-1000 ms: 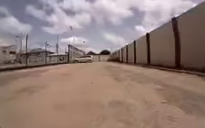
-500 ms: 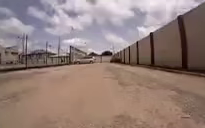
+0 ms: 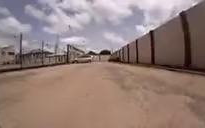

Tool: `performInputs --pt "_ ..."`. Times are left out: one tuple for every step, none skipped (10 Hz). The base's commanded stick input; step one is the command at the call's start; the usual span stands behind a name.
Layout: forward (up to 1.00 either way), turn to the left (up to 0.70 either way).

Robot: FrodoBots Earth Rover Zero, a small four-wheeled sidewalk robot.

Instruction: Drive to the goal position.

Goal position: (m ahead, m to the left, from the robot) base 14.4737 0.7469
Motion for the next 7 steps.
performInputs --pt "0.85 0.00" --pt "0.85 0.00" --pt "0.85 0.00" --pt "0.85 0.00" --pt "0.85 0.00" --pt "0.85 0.00" --pt "0.85 0.00"
